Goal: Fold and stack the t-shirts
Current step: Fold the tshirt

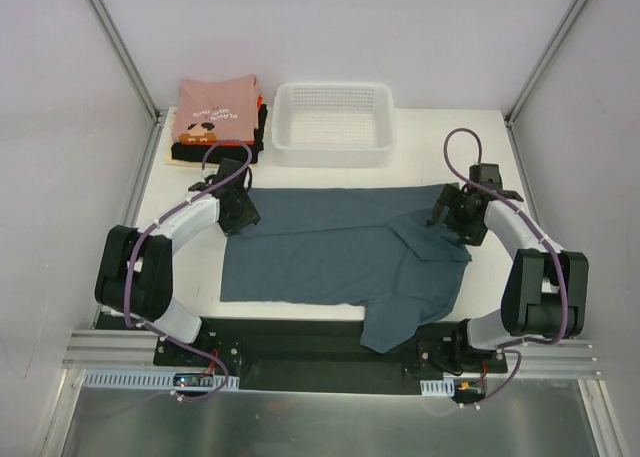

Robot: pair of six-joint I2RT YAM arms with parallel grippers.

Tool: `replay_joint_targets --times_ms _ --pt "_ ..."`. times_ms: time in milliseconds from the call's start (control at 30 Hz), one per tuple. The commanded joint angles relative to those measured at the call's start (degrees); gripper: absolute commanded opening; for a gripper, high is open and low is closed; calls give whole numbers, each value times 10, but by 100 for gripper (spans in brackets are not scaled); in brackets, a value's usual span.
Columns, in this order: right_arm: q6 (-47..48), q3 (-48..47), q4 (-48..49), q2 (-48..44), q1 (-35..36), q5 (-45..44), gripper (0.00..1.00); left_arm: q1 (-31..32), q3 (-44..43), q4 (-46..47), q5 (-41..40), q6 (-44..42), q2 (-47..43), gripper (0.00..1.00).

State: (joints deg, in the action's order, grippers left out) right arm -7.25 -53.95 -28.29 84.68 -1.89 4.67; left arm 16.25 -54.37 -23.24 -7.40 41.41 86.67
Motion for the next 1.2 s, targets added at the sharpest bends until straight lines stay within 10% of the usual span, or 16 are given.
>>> replay_joint_targets --times_ms 0,767,1167 --pt "2 10 23 -51 1 -5 98 -21 4 -9 9 14 29 49" --pt "7 14 22 -52 1 -6 98 -25 -13 -5 -6 30 77 25" --pt "8 12 19 -44 1 -10 98 -25 -11 -7 -9 20 41 30"
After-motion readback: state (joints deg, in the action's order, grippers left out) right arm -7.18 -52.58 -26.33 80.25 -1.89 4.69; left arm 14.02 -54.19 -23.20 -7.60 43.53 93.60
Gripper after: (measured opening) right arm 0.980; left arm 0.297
